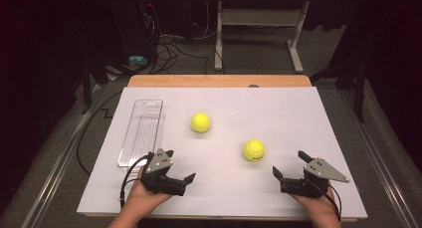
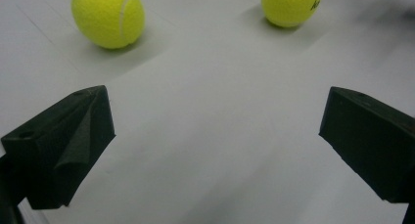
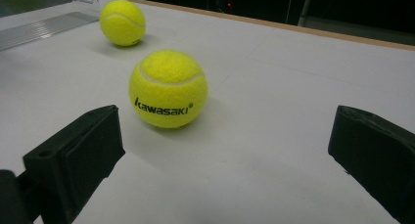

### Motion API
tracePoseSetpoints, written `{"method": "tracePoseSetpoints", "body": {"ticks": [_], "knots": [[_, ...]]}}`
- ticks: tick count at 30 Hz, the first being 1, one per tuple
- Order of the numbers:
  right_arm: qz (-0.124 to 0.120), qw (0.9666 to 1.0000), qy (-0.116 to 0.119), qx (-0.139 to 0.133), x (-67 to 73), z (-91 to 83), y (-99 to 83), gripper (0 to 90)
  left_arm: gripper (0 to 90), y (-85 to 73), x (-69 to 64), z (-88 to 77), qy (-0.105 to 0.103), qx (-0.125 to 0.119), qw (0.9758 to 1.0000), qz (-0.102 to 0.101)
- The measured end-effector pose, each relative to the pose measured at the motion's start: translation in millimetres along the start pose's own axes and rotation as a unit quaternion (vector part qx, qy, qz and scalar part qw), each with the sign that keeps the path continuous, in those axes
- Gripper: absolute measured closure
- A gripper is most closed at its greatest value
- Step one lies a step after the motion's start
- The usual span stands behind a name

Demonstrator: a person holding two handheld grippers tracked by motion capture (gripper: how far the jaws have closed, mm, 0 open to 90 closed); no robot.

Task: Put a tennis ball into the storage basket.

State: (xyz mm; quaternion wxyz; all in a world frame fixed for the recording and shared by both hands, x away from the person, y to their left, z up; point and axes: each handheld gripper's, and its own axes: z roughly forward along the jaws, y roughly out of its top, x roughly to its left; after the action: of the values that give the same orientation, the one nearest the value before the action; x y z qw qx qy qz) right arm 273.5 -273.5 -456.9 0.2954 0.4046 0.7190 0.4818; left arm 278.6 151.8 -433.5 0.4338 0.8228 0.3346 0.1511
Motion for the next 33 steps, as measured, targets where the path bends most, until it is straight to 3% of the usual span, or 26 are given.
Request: {"method": "tracePoseSetpoints", "body": {"ticks": [15, 18, 22, 26, 33], "knots": [[-0.007, 0.9999, 0.002, 0.008, 2.3, 2.1, -1.7, 0.0, 0.5, -2.4, -10.0, 21.1, -0.005, 0.069, 0.9976, 0.010], [-0.006, 0.9999, 0.004, 0.009, 2.8, 2.9, -2.0, 0.0, 0.5, -1.3, -12.3, 26.4, -0.001, 0.095, 0.9953, 0.016], [-0.004, 0.9999, 0.005, 0.010, 3.7, 1.5, -2.0, 0.0, 0.5, 5.1, -12.2, 32.4, -0.002, 0.129, 0.9916, 0.004], [-0.004, 0.9999, 0.006, 0.010, 2.6, 1.3, -2.2, 0.0, 0.6, 12.8, -11.3, 37.1, -0.009, 0.173, 0.9848, 0.003], [-0.002, 1.0000, 0.005, 0.007, 0.3, 0.1, -2.3, 0.0, 0.5, 28.1, -7.6, 43.5, -0.010, 0.250, 0.9681, 0.011]]}}
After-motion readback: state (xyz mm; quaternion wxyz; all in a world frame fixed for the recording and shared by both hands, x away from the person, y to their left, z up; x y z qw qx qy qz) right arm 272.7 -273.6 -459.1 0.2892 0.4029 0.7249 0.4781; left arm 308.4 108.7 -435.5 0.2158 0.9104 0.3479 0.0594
